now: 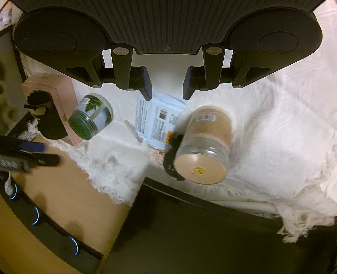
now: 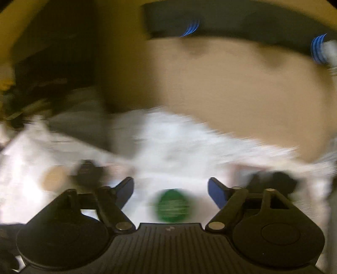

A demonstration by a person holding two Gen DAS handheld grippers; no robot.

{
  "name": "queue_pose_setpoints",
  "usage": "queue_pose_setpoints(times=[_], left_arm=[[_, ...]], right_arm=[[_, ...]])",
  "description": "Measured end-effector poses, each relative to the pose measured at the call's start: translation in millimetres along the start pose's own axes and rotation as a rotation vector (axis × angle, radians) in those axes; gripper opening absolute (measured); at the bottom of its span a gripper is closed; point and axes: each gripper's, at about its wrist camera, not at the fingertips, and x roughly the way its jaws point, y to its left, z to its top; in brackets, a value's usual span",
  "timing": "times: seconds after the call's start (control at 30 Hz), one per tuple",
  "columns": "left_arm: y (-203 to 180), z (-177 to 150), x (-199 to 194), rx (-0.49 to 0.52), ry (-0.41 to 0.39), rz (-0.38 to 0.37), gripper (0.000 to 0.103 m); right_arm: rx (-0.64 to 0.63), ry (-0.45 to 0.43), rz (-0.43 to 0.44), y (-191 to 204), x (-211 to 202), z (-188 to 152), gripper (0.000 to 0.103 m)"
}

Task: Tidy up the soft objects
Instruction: 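Grasp the black cat plush with the right tool while the left tool reaches toward the wipes packet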

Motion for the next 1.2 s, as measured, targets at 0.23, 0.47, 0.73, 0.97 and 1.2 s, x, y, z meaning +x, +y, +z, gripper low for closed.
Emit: queue_pose_setpoints(times=[0.23, 0.47, 0.73, 0.97, 1.2], left_arm=[[23, -18, -26, 0.003, -0.001, -0.017, 0.035], [48, -27, -44, -0.013, 0.012, 0.045, 0.035], [67, -24, -57, -0.055, 0.012, 0.114, 0.035], [57, -23, -42, -0.039, 0.033, 0.044, 0.035], [38, -18, -21, 0.0, 0.053, -0.021, 0.035]], right_arm=[[0.141, 0.152, 0.215, 60, 98, 12, 0.086], [0.368, 0.293, 0.251, 88, 185, 16, 0.086], [0.474, 0.379, 0.313, 77, 214, 8, 0.064], [0.423, 0.282, 0.252, 50, 163, 10, 0.062], [0.281, 0.134, 0.208, 37, 71, 0, 0.062]])
